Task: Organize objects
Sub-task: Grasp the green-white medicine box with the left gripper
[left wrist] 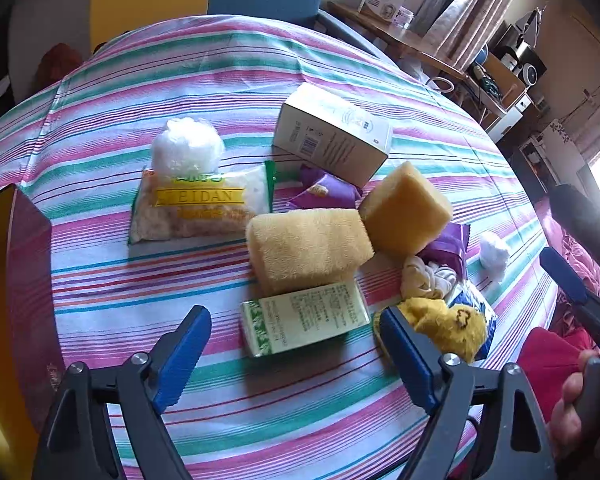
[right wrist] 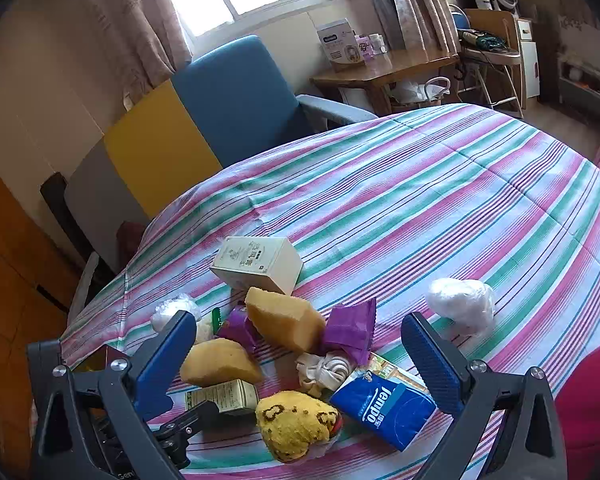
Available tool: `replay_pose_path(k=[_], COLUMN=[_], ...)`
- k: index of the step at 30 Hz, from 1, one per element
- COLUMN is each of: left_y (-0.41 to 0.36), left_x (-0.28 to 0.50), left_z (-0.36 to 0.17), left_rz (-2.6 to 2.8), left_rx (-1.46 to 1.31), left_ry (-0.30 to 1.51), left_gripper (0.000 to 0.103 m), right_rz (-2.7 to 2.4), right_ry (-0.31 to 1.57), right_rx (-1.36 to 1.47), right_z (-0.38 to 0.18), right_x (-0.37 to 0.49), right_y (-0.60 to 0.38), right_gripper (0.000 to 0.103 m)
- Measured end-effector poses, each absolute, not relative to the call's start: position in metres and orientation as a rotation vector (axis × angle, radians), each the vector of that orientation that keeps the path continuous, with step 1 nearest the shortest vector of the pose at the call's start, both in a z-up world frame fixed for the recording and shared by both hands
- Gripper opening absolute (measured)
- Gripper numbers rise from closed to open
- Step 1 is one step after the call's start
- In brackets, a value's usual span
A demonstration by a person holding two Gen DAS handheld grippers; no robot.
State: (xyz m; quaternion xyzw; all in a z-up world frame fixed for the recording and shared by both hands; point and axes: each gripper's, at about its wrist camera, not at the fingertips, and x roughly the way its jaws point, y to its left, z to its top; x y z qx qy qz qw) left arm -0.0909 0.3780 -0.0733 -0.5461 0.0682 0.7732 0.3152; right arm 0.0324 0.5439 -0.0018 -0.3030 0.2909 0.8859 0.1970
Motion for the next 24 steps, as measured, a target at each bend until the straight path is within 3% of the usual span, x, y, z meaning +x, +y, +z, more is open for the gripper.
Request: replay_pose_path(k=[3, 5, 24], left_y=[0.392, 0.395, 0.306], left_x=[-0.096, -0.098, -0.051], left_z=[-0.085, -0.098, -0.034], left_rz=[2.04, 2.0, 2.162], left_rx=[-1.479, -1.535, -1.255], left_ry=[0.211, 0.196, 0.236], left_gripper=[0.088, 0.079, 0.079], right_rz=[2.485, 2.481, 2.571], right_ry=[0.811, 0.797, 0.554], right_rx=[-0.843, -0.848, -1.217], right_z=[-0.001, -0.001, -0.025], right_x=[0.032, 0.032, -0.004], right_y=[0.544, 0.543, 0.5], right_gripper=[0.103, 0.103, 0.102])
